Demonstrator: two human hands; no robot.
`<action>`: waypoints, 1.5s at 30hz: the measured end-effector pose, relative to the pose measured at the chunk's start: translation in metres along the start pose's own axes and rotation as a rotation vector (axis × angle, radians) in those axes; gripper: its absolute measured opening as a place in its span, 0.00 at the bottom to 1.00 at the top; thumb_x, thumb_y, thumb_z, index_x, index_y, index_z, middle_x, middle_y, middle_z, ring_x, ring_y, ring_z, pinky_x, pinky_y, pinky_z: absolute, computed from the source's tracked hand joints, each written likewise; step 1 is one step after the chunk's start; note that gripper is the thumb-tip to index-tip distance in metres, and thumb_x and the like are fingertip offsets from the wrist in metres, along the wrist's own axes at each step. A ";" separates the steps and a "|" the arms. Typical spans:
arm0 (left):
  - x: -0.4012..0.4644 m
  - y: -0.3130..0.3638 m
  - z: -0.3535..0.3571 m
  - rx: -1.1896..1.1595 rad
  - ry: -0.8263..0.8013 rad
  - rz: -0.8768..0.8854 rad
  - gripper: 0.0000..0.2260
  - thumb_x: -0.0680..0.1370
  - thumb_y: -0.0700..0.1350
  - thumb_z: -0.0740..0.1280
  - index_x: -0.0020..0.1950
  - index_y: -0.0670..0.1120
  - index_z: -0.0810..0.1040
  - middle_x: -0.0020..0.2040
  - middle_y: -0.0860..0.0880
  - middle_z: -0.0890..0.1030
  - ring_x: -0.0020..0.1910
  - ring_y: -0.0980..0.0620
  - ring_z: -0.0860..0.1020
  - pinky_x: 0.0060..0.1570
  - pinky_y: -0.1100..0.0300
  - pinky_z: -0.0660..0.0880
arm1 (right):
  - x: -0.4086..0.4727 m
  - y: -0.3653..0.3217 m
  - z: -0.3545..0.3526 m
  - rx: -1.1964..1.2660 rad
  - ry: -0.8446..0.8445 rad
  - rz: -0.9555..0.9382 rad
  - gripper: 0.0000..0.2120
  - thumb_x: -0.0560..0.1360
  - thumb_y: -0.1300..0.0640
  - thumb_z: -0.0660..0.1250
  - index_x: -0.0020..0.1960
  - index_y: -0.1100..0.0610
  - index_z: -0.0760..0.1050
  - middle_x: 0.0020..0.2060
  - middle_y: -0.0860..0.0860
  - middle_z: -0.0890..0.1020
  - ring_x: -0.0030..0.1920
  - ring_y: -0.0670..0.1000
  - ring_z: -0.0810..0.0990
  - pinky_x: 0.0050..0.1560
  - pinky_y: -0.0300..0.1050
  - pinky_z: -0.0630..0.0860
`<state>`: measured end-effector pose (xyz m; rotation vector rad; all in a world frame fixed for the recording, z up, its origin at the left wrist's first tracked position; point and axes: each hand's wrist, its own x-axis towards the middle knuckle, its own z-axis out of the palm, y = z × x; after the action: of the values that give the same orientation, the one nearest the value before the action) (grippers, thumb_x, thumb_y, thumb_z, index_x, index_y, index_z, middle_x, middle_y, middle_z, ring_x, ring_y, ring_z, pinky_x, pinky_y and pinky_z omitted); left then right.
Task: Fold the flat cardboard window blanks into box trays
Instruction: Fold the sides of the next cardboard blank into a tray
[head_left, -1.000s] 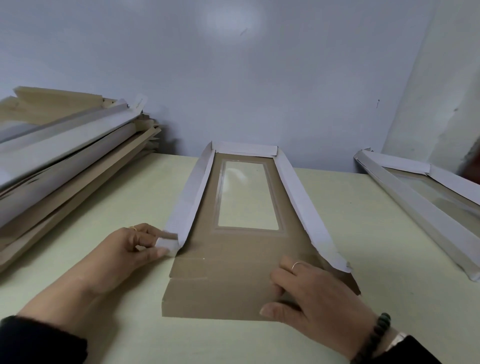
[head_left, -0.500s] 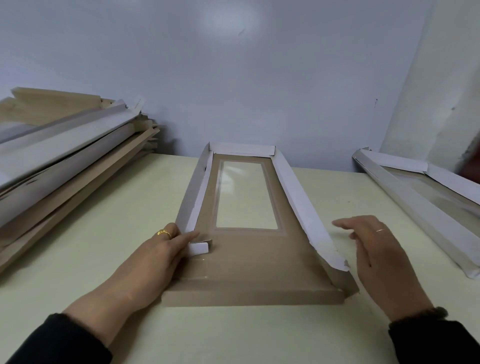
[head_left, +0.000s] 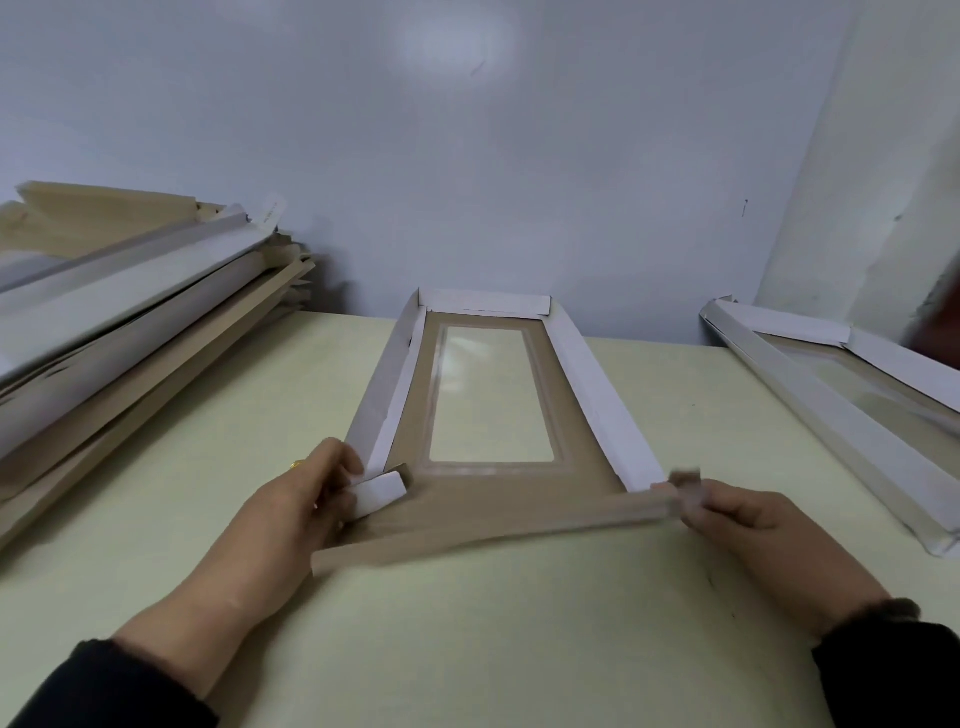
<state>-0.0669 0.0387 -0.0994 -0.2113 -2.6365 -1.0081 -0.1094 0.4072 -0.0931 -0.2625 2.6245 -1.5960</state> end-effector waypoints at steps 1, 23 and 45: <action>0.000 0.001 -0.001 -0.008 0.008 -0.004 0.14 0.77 0.37 0.61 0.40 0.57 0.68 0.36 0.51 0.75 0.34 0.55 0.69 0.35 0.64 0.67 | 0.000 0.002 -0.002 -0.009 0.016 0.010 0.09 0.76 0.63 0.62 0.41 0.67 0.77 0.39 0.55 0.81 0.37 0.45 0.75 0.38 0.35 0.67; -0.010 -0.001 -0.015 -0.127 -0.192 0.115 0.32 0.71 0.22 0.56 0.58 0.56 0.76 0.59 0.68 0.69 0.55 0.64 0.73 0.44 0.66 0.71 | -0.020 -0.011 0.024 -0.775 -0.049 -0.508 0.35 0.59 0.63 0.60 0.67 0.58 0.69 0.57 0.50 0.74 0.56 0.44 0.68 0.57 0.40 0.66; 0.005 0.021 0.018 -0.166 0.193 -0.154 0.16 0.76 0.41 0.66 0.30 0.40 0.67 0.34 0.49 0.65 0.30 0.55 0.63 0.29 0.65 0.59 | 0.008 -0.014 0.051 0.122 0.296 -0.174 0.17 0.69 0.66 0.71 0.50 0.50 0.70 0.27 0.50 0.70 0.28 0.47 0.67 0.31 0.33 0.66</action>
<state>-0.0707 0.0661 -0.0973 0.0521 -2.4255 -1.2322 -0.1089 0.3543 -0.1036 -0.2731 2.7656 -1.9839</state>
